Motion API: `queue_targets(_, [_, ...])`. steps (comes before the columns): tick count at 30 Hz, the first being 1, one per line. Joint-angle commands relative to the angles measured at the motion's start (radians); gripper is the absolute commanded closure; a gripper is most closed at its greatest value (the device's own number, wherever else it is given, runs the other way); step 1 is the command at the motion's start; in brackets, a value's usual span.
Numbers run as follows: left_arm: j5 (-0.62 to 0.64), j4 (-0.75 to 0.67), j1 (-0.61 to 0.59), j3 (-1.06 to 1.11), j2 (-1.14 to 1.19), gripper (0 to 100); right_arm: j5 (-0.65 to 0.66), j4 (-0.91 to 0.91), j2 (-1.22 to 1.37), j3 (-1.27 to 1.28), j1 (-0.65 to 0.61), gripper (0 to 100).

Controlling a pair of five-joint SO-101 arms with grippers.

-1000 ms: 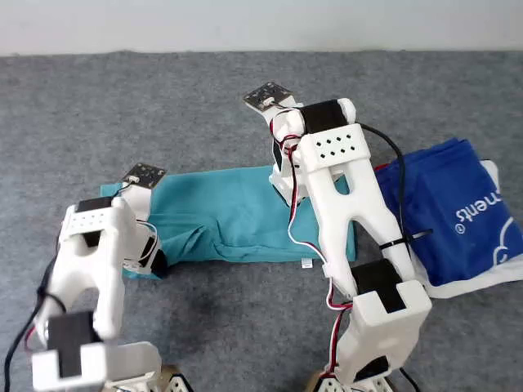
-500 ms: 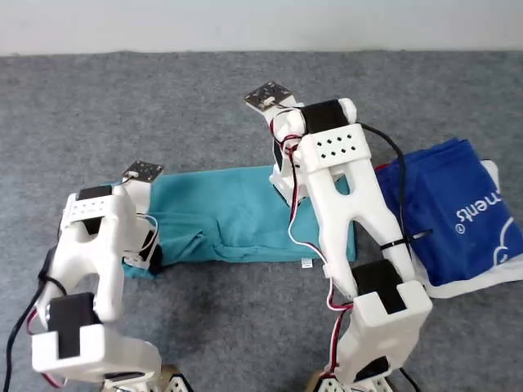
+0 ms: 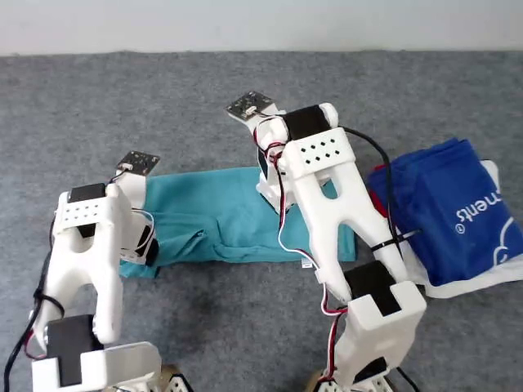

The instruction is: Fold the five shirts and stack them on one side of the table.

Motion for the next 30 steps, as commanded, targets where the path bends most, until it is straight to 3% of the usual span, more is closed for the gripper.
queue_targets(1, [0.000, 0.075, 0.011, -0.025, -0.038, 88, 0.000, 0.038, -0.056, -0.005, -0.002, 69.1])
queue_targets(7, [-0.170, 0.212, 0.011, -0.019, -0.037, 85, 0.000, 0.038, -0.056, -0.005, -0.008, 69.1])
queue_targets(15, [-0.181, 0.207, 0.017, -0.001, -0.037, 85, 0.000, 0.038, -0.056, -0.005, -0.007, 69.1])
queue_targets(22, [-0.166, -0.018, 0.103, 0.136, -0.037, 86, 0.000, 0.038, -0.064, -0.005, -0.007, 69.1])
queue_targets(26, [-0.052, -0.178, 0.077, 0.159, -0.037, 86, -0.002, 0.038, -0.064, -0.005, -0.007, 69.1])
queue_targets(30, [-0.038, -0.206, 0.075, 0.160, -0.037, 86, -0.002, 0.038, -0.064, -0.005, -0.007, 69.1])
